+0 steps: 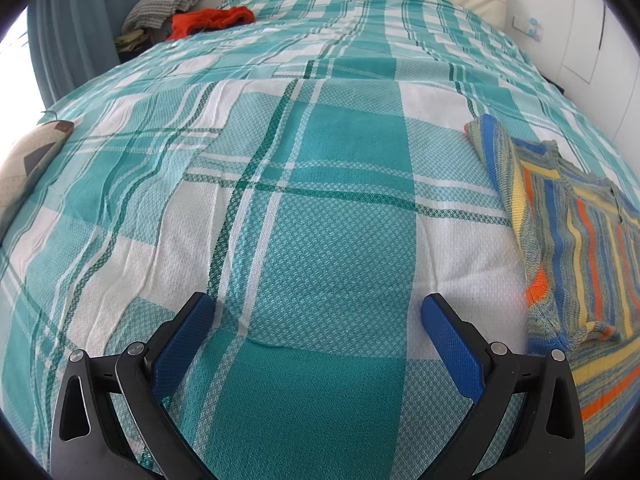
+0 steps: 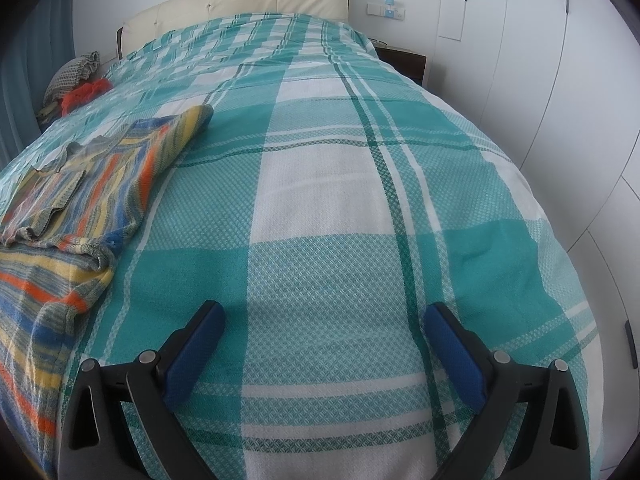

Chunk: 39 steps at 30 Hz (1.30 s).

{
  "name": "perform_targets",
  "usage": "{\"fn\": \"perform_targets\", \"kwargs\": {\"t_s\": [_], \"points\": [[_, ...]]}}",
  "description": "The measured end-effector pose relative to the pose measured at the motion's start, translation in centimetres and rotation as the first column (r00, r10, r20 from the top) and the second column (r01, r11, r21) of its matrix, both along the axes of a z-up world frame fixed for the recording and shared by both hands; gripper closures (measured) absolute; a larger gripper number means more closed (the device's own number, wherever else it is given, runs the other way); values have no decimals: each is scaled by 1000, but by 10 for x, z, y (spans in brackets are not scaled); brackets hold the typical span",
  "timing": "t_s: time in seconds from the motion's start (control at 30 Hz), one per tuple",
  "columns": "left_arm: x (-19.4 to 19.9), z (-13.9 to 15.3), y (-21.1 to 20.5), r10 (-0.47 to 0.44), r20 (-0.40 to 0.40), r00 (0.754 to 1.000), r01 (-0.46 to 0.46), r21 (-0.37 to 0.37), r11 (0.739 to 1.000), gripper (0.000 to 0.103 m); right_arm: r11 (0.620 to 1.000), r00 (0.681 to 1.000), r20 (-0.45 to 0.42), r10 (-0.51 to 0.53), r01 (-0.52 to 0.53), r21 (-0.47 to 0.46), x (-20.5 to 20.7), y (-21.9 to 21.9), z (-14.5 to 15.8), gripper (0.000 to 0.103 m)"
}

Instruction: Fold small clothes

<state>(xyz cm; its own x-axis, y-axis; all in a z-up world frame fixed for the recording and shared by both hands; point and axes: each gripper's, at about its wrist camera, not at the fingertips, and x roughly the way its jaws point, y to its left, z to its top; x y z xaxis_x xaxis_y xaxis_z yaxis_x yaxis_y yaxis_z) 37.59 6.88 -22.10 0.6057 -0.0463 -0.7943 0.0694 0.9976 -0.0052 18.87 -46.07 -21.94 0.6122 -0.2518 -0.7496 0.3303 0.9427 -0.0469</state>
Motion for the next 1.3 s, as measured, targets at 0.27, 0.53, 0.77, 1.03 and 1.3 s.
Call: {"fn": "perform_targets", "kwargs": {"t_s": [0.27, 0.53, 0.77, 1.03, 1.3], "points": [[0, 0, 0, 0, 0, 1000, 0, 0, 1000, 0, 1000, 1000, 1, -1, 1, 1, 0, 0, 0, 3], [0, 0, 0, 1, 0, 1000, -1, 0, 1000, 0, 1000, 1000, 7, -1, 1, 10, -1, -2, -1, 3], [0, 0, 0, 1, 1, 1000, -1, 0, 1000, 0, 1000, 1000, 6, -1, 1, 10, -1, -2, -1, 3], [0, 0, 0, 1, 1, 1000, -1, 0, 1000, 0, 1000, 1000, 6, -1, 1, 10, -1, -2, -1, 3], [0, 0, 0, 1, 1, 1000, -1, 0, 1000, 0, 1000, 1000, 12, 0, 0, 19, -3, -2, -1, 2]]}}
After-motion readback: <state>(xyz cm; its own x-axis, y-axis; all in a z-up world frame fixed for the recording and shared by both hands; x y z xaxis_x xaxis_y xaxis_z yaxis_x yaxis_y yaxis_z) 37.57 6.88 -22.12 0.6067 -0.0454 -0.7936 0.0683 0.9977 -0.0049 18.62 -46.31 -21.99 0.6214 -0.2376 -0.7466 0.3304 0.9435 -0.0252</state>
